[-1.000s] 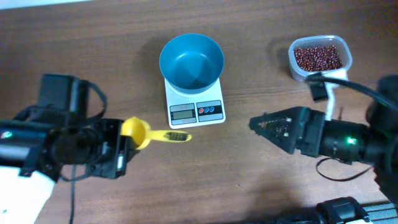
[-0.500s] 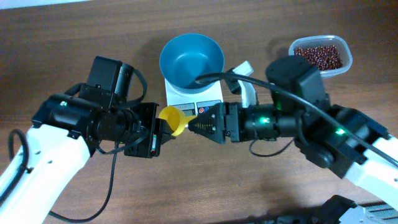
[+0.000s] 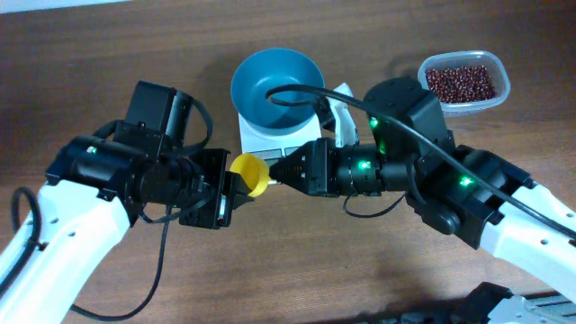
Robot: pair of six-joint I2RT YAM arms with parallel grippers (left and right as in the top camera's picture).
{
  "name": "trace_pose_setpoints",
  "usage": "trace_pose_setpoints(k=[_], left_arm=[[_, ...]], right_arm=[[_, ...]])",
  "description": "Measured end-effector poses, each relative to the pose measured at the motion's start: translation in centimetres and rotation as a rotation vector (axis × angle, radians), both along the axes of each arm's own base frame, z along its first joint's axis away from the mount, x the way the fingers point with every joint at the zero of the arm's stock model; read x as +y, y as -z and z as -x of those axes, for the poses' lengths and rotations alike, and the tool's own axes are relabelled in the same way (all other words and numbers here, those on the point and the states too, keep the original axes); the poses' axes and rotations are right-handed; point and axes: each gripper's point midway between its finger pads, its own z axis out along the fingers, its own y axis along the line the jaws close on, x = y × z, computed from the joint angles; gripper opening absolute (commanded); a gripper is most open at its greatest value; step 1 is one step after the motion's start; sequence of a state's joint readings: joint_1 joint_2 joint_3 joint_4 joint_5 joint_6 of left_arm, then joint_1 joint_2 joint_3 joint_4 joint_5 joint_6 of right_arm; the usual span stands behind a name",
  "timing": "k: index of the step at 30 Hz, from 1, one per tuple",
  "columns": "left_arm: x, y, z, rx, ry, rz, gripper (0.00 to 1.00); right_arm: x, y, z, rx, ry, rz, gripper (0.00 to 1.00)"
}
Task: Scoop item into bowl and weigh 50g on scale
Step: 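Grasp the scoop handle with the right gripper, release with the left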
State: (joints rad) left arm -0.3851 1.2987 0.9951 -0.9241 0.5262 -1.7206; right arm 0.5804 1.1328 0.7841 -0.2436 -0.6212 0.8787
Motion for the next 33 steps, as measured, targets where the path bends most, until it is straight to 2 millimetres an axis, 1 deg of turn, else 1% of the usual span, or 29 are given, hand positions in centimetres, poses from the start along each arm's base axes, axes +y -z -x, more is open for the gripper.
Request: trace_pose_setpoints(k=[3, 7, 10, 15, 18, 20, 26, 27, 30, 31, 32, 33], left_arm=[[0.0, 0.0, 0.1, -0.024, 0.04, 0.0, 0.0], [0.1, 0.1, -0.1, -0.121, 0.165, -0.026, 0.0], [0.4, 0.0, -0.5, -0.182, 0.223, -0.053, 0.0], [0.6, 0.0, -0.7, -0.195, 0.223, -0.071, 0.0], [0.7, 0.1, -0.9, -0.192, 0.207, -0.079, 0.0], [0.7, 0.1, -0.9, -0.192, 0.206, -0.08, 0.0], [0.8, 0.1, -0.9, -0.188, 0.199, -0.082, 0.0], [0.8, 0.1, -0.9, -0.188, 0.199, -0.082, 0.07], [1.0, 0.2, -0.6, -0.174, 0.2, -0.09, 0.62], [1.3, 0.5, -0.2, -0.152, 0.198, -0.107, 0.7], [1.4, 0.5, -0.2, -0.159, 0.206, -0.113, 0.78], [1.4, 0.5, -0.2, -0.17, 0.225, -0.118, 0.82]], right_arm=[[0.3, -0.1, 0.7, 0.022, -0.04, -0.019, 0.16], [0.4, 0.1, 1.7, 0.062, -0.078, -0.026, 0.16], [0.5, 0.2, 2.0, 0.071, -0.089, -0.03, 0.15], [0.2, 0.6, 1.7, 0.074, -0.066, -0.012, 0.07], [0.1, 0.8, 1.3, 0.066, -0.041, 0.005, 0.07], [0.0, 0.8, 1.2, 0.064, -0.036, 0.007, 0.04], [0.0, 0.8, 1.0, 0.06, -0.029, 0.009, 0.04], [0.0, 0.8, 1.0, 0.058, -0.027, 0.008, 0.04], [0.0, 0.8, 0.8, 0.05, -0.024, 0.008, 0.04], [0.0, 0.8, 0.8, 0.048, -0.018, 0.011, 0.04], [-0.2, 1.2, 0.8, 0.061, -0.009, 0.028, 0.04], [-0.6, 1.8, 1.0, 0.085, -0.001, 0.053, 0.04]])
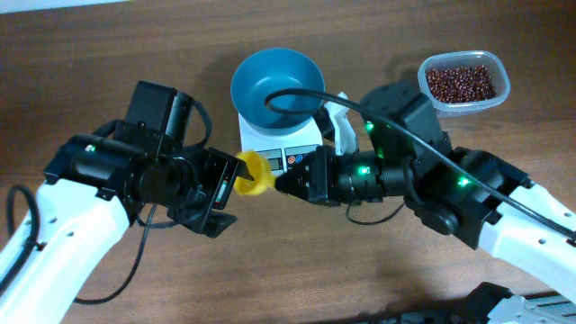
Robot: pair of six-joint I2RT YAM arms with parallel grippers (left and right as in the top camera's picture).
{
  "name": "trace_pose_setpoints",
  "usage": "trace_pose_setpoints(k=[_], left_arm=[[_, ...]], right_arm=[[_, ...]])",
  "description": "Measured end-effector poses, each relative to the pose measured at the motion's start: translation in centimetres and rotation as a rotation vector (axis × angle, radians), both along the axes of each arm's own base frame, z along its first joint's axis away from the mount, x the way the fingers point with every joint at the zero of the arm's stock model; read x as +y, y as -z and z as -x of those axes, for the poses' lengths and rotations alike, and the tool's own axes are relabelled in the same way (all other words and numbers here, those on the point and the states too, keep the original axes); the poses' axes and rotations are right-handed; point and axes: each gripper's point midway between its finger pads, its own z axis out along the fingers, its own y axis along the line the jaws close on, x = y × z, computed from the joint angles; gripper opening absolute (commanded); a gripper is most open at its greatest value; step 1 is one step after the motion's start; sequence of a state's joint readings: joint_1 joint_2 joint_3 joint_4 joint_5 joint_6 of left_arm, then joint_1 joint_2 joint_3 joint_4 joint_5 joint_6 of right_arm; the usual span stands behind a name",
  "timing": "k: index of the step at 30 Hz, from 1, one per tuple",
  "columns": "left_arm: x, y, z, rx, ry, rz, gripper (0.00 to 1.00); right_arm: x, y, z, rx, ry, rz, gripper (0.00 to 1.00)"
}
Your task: Scoop item into bowl and weigh 50g on scale
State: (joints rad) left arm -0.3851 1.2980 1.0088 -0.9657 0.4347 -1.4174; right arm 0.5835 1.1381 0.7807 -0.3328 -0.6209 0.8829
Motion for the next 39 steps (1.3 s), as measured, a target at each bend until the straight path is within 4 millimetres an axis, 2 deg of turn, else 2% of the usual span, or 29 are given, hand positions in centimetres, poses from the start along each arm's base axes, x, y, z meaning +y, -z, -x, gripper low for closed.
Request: trace_pose_setpoints(k=[1, 2, 6, 7, 9, 11, 12, 16, 18, 21, 24, 31, 34, 39], left_arm=[[0.0, 0.0, 0.0, -0.023, 0.036, -0.007, 0.95], [0.1, 0.0, -0.1, -0.047, 0.075, -0.014, 0.99], [0.8, 0.2, -0.3, -0.118, 0.194, -0.037, 0.99], [1.0, 0.2, -0.1, -0.12, 0.217, -0.043, 0.99], [1.3, 0.5, 0.8, -0.098, 0.253, -0.057, 0.99], [1.3, 0.6, 0.9, -0.099, 0.265, -0.059, 0.99], [1.3, 0.6, 0.9, -0.101, 0.27, -0.06, 0.99], [1.3, 0.6, 0.9, -0.102, 0.275, -0.06, 0.99], [1.4, 0.6, 1.1, -0.096, 0.275, -0.061, 0.99], [1.4, 0.6, 1.2, -0.092, 0.275, -0.062, 0.99], [1.5, 0.7, 1.3, -0.087, 0.275, -0.064, 0.99], [2.8, 1.3, 0.8, -0.106, 0.276, -0.15, 0.99], [3.3, 1.4, 0.6, -0.142, 0.329, -0.189, 0.99], [4.5, 1.8, 0.0, -0.24, 0.512, -0.288, 0.99]], right_arm=[[-0.7, 1.2, 0.5, 0.049, 0.014, 0.05, 0.04], [-1.1, 1.8, 0.9, 0.075, 0.024, 0.078, 0.04], [-2.7, 3.5, 2.3, 0.147, 0.038, 0.165, 0.04], [-3.3, 3.3, 3.0, 0.149, 0.035, 0.18, 0.04], [-4.5, 1.5, 4.7, 0.104, 0.029, 0.169, 0.04], [-5.5, 0.2, 6.2, 0.075, 0.03, 0.155, 0.04], [-6.5, -0.9, 7.6, 0.043, 0.032, 0.138, 0.04], [-9.0, -2.9, 11.0, -0.037, 0.045, 0.093, 0.04], [-9.7, -3.5, 12.2, -0.069, 0.047, 0.071, 0.04], [-11.4, -2.5, 14.6, -0.039, 0.047, 0.094, 0.04], [-12.0, -2.5, 14.9, -0.067, 0.067, 0.095, 0.04], [-11.7, -3.0, 14.7, -0.091, 0.06, 0.075, 0.04], [-11.9, -2.7, 14.9, -0.089, 0.053, 0.092, 0.04], [-12.8, -2.2, 13.8, -0.116, 0.117, 0.146, 0.04]])
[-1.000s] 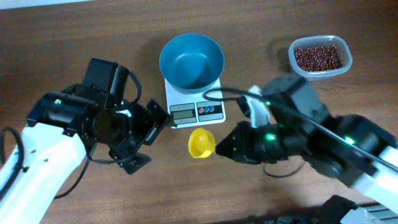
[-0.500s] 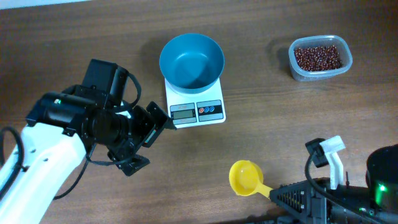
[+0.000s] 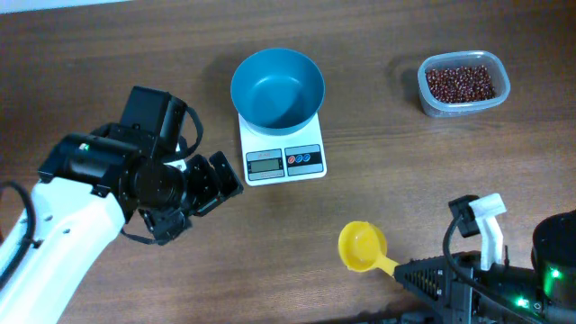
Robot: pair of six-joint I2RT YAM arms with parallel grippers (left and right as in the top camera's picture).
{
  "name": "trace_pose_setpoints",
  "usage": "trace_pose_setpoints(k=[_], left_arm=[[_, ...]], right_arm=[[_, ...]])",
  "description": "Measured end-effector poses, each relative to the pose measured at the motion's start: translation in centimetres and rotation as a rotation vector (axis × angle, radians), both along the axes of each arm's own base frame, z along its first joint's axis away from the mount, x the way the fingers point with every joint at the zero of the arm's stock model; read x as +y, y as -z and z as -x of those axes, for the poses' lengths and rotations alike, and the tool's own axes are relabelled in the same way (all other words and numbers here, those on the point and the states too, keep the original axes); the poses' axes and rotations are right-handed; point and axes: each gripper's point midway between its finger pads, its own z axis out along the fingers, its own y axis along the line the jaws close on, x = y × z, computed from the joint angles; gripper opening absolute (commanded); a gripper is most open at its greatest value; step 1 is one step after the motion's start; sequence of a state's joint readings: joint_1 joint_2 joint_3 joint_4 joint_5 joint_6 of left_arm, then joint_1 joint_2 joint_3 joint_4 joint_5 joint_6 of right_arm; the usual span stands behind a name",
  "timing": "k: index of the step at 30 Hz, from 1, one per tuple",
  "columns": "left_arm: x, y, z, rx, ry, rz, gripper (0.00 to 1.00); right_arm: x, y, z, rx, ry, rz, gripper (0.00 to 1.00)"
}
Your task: Scoop item into bowl and weigh 50g on scale
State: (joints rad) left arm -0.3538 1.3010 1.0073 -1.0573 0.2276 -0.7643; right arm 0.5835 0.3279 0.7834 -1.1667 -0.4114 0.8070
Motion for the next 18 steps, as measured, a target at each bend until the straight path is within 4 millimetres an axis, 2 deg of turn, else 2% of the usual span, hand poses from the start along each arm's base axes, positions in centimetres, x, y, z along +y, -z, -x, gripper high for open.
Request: trace_pose_setpoints(k=[3, 5, 7, 8, 9, 10, 15, 17, 18], left_arm=[[1.0, 0.1, -0.9, -0.058, 0.044, -0.069, 0.99], [1.0, -0.4, -2.7, -0.138, 0.042, -0.079, 0.99], [0.5, -1.8, -4.8, -0.231, 0.044, -0.064, 0.98], [0.2, -2.4, -5.5, -0.266, 0.044, -0.055, 0.91], [0.2, -2.6, -5.7, -0.278, 0.061, -0.057, 0.84], [0.2, -2.5, -5.7, -0.282, 0.078, -0.062, 0.83], [-0.1, -2.4, -5.0, -0.287, 0.183, -0.086, 0.86], [-0.8, -3.4, -4.6, -0.346, 0.277, -0.092, 0.84], [-1.3, -4.4, -4.2, -0.391, 0.331, -0.09, 0.68]], right_arm=[[-0.3, 0.1, -0.3, -0.009, 0.019, 0.014, 0.04], [-0.3, 0.1, -0.4, -0.011, 0.023, 0.016, 0.04], [-0.3, 0.1, -0.4, -0.007, 0.027, 0.014, 0.04], [-0.2, -0.1, -0.6, -0.014, 0.03, 0.008, 0.04], [-0.2, -0.2, -0.8, -0.026, 0.036, 0.005, 0.04], [-0.2, -0.5, -1.2, -0.044, 0.047, 0.002, 0.04], [-0.3, -1.4, -2.4, -0.103, 0.087, -0.005, 0.04], [-0.5, -1.4, -2.7, -0.113, 0.099, 0.0, 0.04], [-0.5, -1.4, -2.8, -0.116, 0.105, 0.002, 0.04]])
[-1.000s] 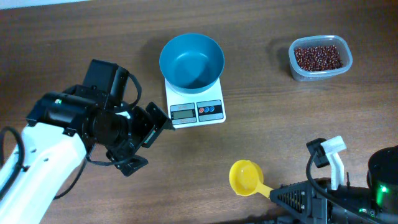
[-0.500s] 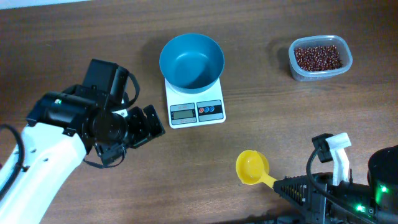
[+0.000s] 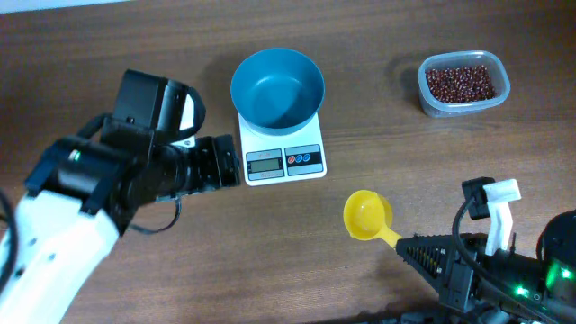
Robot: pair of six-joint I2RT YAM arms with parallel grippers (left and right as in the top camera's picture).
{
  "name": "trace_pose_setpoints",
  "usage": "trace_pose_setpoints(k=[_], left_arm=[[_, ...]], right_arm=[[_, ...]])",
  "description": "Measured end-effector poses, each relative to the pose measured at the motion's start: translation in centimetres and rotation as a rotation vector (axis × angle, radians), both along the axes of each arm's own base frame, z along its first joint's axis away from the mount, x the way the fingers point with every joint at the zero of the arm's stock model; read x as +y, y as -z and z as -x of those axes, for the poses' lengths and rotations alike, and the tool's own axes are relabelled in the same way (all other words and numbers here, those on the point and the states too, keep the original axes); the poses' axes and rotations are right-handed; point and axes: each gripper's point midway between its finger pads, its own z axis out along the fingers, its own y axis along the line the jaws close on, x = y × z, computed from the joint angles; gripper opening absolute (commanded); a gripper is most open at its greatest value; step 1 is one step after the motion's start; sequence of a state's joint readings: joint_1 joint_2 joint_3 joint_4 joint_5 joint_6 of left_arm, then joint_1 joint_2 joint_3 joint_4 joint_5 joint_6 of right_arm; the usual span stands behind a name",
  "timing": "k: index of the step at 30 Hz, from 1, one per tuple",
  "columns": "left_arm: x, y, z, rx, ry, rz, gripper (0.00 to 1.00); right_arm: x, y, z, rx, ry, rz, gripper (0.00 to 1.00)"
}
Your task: Scoop item into bowl and weigh 50g on scale
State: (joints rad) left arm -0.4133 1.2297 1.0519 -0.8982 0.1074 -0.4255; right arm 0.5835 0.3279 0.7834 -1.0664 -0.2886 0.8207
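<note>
A blue bowl (image 3: 277,87), empty as far as I can see, stands on a white digital scale (image 3: 282,158) at the middle back. A clear tub of red beans (image 3: 463,83) sits at the back right. The yellow scoop (image 3: 366,216) hangs over the table in front of and to the right of the scale. Its handle is in my right gripper (image 3: 407,243), which is shut on it near the front edge. My left gripper (image 3: 227,162) points at the scale's left side, open with nothing in it.
Brown wooden table (image 3: 378,135). The left arm's body covers the left part of the table, and the right arm's body fills the front right corner. Bare wood lies between the scale and the bean tub.
The scoop in my right gripper has shifted a little toward the back. My left arm has turned, so its gripper now lies close to the scale's left edge.
At first both grippers met at the yellow scoop in front of the scale. Then the left fingers stood beside the scoop while the right held its handle. Later the right gripper had the scoop at the front right, and the left had drawn back.
</note>
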Motion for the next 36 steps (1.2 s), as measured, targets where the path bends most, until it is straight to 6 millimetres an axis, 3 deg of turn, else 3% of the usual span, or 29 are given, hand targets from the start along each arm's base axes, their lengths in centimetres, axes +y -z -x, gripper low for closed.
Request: trace_pose_setpoints(k=[1, 3, 4, 9, 12, 13, 15, 19, 22, 26, 36], left_arm=[[-0.6, -0.8, 0.4, -0.04, 0.055, -0.002, 0.33], [-2.0, -1.4, 1.2, -0.069, 0.138, -0.004, 0.04], [-2.8, -1.5, 1.5, -0.076, 0.17, -0.004, 0.0], [-7.3, -0.6, 1.1, -0.135, 0.243, -0.029, 0.0], [-9.9, 2.5, 0.1, -0.116, 0.268, -0.071, 0.0], [-10.4, 4.3, 0.0, -0.079, 0.276, -0.097, 0.0], [-10.6, 6.2, -0.6, -0.058, 0.268, -0.133, 0.0], [-11.1, 8.0, -3.7, -0.134, 0.214, -0.182, 0.0], [-11.1, 9.9, -4.3, -0.122, 0.205, -0.218, 0.0], [-12.0, 10.8, -5.6, -0.157, 0.195, -0.203, 0.0], [-12.9, 10.9, -6.6, -0.194, 0.189, -0.176, 0.0]], right_arm=[[0.0, -0.1, -0.2, -0.009, 0.007, -0.001, 0.04], [0.0, -0.5, -0.5, -0.028, 0.014, -0.006, 0.04], [-0.1, -0.5, -0.6, -0.031, 0.019, -0.004, 0.04], [-0.9, -0.3, -1.4, -0.051, 0.075, 0.027, 0.04], [-1.6, -0.3, -2.0, -0.069, 0.12, 0.053, 0.04], [-1.9, -0.2, -2.3, -0.076, 0.139, 0.064, 0.04], [-2.3, -0.2, -2.6, -0.086, 0.167, 0.079, 0.04], [-3.2, -0.2, -3.3, -0.108, 0.22, 0.107, 0.04], [-3.5, -0.2, -3.5, -0.115, 0.239, 0.119, 0.04], [-4.0, -0.2, -3.8, -0.124, 0.264, 0.133, 0.04], [-4.2, -0.2, -4.0, -0.129, 0.276, 0.14, 0.04]])
